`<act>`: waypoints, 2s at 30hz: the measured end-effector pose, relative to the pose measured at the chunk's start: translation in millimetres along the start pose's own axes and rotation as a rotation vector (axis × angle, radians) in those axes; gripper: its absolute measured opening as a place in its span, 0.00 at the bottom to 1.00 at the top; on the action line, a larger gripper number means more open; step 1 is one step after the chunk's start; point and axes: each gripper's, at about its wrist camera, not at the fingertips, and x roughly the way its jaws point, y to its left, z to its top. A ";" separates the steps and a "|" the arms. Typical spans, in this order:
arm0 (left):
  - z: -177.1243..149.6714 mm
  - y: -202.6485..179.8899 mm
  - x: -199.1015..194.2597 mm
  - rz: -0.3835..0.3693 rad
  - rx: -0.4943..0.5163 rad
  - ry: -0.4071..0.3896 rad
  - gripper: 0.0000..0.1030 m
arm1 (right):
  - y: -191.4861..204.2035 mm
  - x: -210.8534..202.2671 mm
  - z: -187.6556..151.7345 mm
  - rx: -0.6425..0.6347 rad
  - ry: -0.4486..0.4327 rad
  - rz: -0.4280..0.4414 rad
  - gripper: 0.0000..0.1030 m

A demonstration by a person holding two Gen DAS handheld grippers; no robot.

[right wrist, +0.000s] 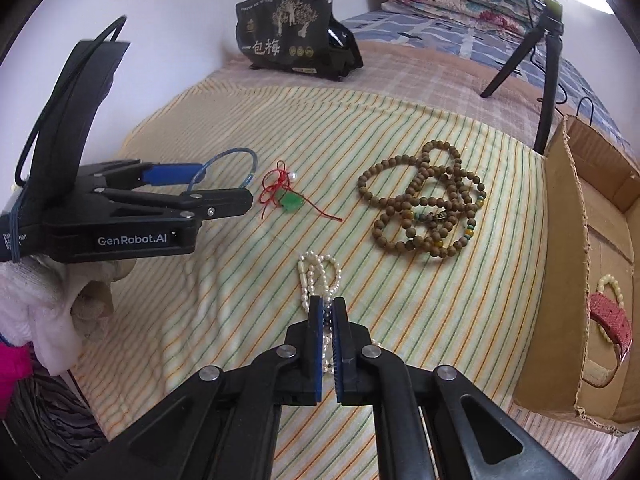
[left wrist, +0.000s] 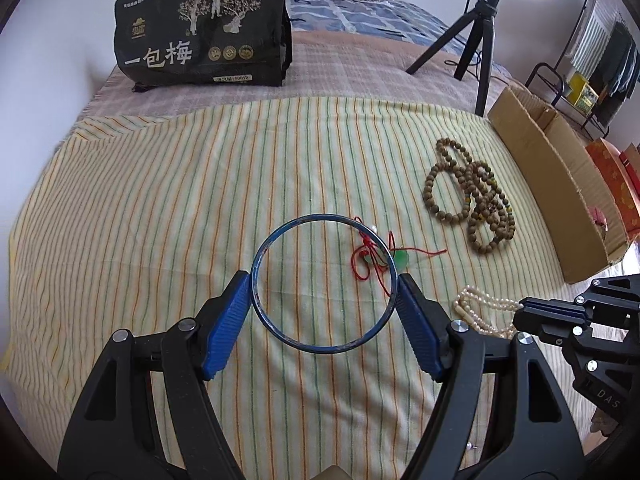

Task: Organize jewelry
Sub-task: 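Lift and carry the bangle with the left tool and the necklace with the right tool to the box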

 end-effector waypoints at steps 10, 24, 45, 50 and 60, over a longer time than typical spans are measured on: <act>14.2 -6.5 -32.4 -0.029 -0.010 -0.081 0.72 | -5.5 -51.5 15.6 0.044 -0.134 0.015 0.01; 21.8 -51.7 -65.6 -0.067 0.062 -0.157 0.72 | -19.9 -131.4 26.2 0.090 -0.305 -0.034 0.01; 41.8 -164.8 -77.3 -0.194 0.187 -0.199 0.72 | -107.0 -208.8 1.6 0.274 -0.468 -0.121 0.01; 48.1 -187.3 -64.0 -0.202 0.202 -0.192 0.72 | -124.3 -212.7 -9.0 0.298 -0.463 -0.138 0.01; 60.1 -224.9 -28.3 -0.213 0.222 -0.162 0.72 | -148.2 -202.2 -24.6 0.318 -0.419 -0.158 0.01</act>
